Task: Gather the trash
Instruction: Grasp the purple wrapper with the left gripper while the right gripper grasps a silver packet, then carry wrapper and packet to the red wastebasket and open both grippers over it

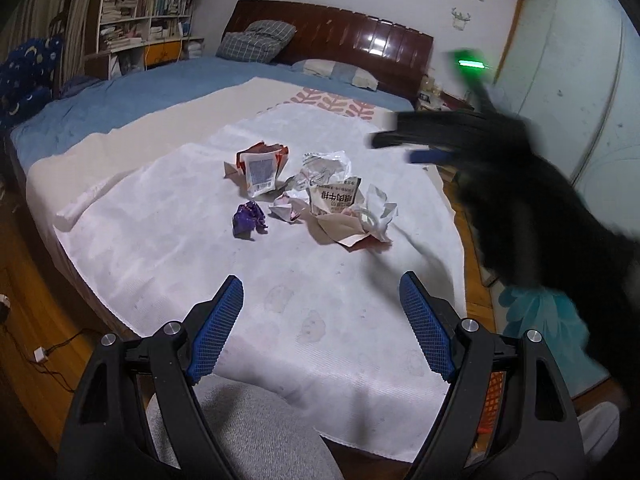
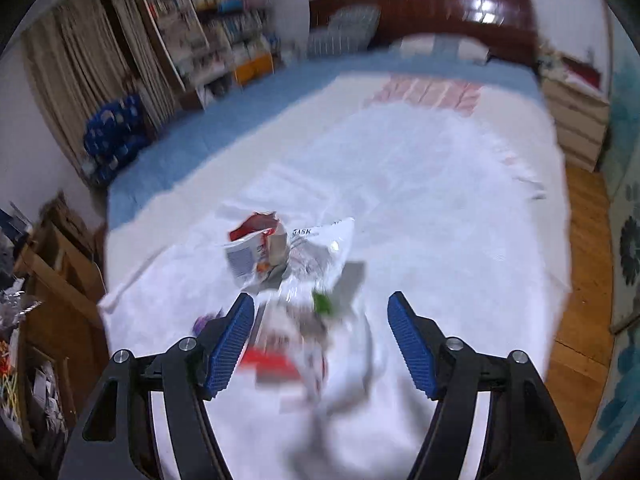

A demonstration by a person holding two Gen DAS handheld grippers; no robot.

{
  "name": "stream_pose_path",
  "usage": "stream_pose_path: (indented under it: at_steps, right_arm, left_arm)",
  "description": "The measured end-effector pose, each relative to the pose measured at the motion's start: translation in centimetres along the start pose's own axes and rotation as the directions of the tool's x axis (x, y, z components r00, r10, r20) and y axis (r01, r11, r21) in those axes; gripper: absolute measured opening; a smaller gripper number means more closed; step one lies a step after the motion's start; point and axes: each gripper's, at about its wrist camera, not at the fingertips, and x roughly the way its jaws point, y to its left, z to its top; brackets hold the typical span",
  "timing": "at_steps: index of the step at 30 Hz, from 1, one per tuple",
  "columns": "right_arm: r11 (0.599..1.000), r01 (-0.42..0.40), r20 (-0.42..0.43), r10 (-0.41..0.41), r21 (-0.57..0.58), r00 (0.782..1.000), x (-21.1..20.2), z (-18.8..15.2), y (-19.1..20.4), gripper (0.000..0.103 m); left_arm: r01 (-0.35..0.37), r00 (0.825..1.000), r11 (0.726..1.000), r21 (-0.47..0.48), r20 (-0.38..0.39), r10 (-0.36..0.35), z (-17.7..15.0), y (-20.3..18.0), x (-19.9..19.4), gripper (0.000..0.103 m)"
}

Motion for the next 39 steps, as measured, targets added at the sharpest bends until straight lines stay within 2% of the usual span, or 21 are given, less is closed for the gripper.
stream_pose_path:
  at_steps: [4,5,6,7,11,14,16,18,20,23,29,31,32,33,36,39]
  right_arm:
    - [0.999,0.041,-0.154,-0.037,0.021,0.987,7.5,2.6,0.7,0.062]
    - [0.997,0.058,-0.188,-0.048,0.045,0.981,9.0,2.7,0.5,0.046]
    - [0.996,0.053,-0.211,-0.036,0.073,0.977,10.1,2.6,0.3,0.035]
    - [0.994,0.035,-0.211,-0.014,0.099,0.977,10.5,2.6,0.3,0.017]
    - [0.996,-0.004,-0.136,0.016,0.093,0.991,8.1,1.5,1.0,0.009]
    - [0.992,-0.048,-0.015,0.05,0.115,0.999,3.9,1.7,0.6,0.009]
    - [0.985,-0.089,0.063,0.081,0.144,0.995,0.3,1.5,-0.1,0.009]
    - [0.98,-0.122,0.104,0.107,0.159,0.989,-2.2,1.2,-0.4,0.009]
    - [0.977,-0.152,0.14,0.131,0.151,0.982,-4.7,0.9,-0.5,0.009]
    - [0.973,-0.186,0.181,0.16,0.136,0.97,-7.6,0.1,-1.0,0.009]
    - [0.963,-0.248,0.258,0.216,0.101,0.942,-13.2,-1.6,0.4,0.009]
    - [0.961,-0.26,0.281,0.225,0.095,0.933,-15.2,-2.2,0.9,0.009]
    - [0.96,-0.267,0.282,0.233,0.089,0.931,-16.0,-2.4,1.4,0.009]
    - [0.96,-0.269,0.287,0.235,0.084,0.929,-17.1,-2.8,1.6,0.009]
    - [0.955,-0.286,0.281,0.254,0.076,0.925,-19.7,-3.9,1.8,0.009]
    - [0.966,-0.255,0.274,0.232,0.051,0.933,-22.8,-5.7,1.8,0.009]
  left_arm:
    - [0.002,1.0,1.0,-0.016,-0.007,-0.002,0.0,0.9,-0.1,0.08]
    - [0.006,1.0,1.0,-0.03,-0.009,-0.006,0.0,1.4,-0.1,0.08]
    - [0.008,1.0,0.999,-0.043,-0.011,-0.009,0.1,1.8,-0.1,0.08]
    - [0.01,1.0,0.998,-0.059,-0.014,-0.011,0.1,2.3,-0.1,0.08]
    - [0.028,0.999,0.992,-0.124,-0.018,-0.03,0.8,4.3,0.4,0.08]
    - [0.014,1.0,0.982,-0.19,-0.01,-0.016,2.4,6.3,1.7,0.08]
    - [-0.017,0.999,0.977,-0.215,-0.034,0.01,4.0,7.2,3.8,0.08]
    - [-0.015,0.996,0.969,-0.248,-0.094,-0.009,5.5,8.0,7.7,0.08]
    - [-0.055,0.976,0.957,-0.284,-0.219,-0.009,6.4,8.7,13.0,0.08]
    - [-0.115,0.953,0.943,-0.314,-0.303,0.015,6.3,9.5,17.3,0.08]
    - [-0.157,0.951,0.944,-0.29,-0.302,0.066,6.2,9.2,19.0,0.079]
    - [-0.153,0.952,0.945,-0.29,-0.301,0.062,6.2,9.1,19.1,0.057]
    - [-0.15,0.951,0.946,-0.288,-0.303,0.059,6.3,9.0,19.0,0.034]
    - [-0.133,0.952,0.949,-0.286,-0.305,0.042,6.3,9.0,19.0,0.029]
    - [-0.11,0.966,0.957,-0.268,-0.257,0.039,6.9,9.0,17.8,0.024]
    - [-0.073,0.986,0.966,-0.248,-0.166,0.032,7.6,8.4,15.2,0.023]
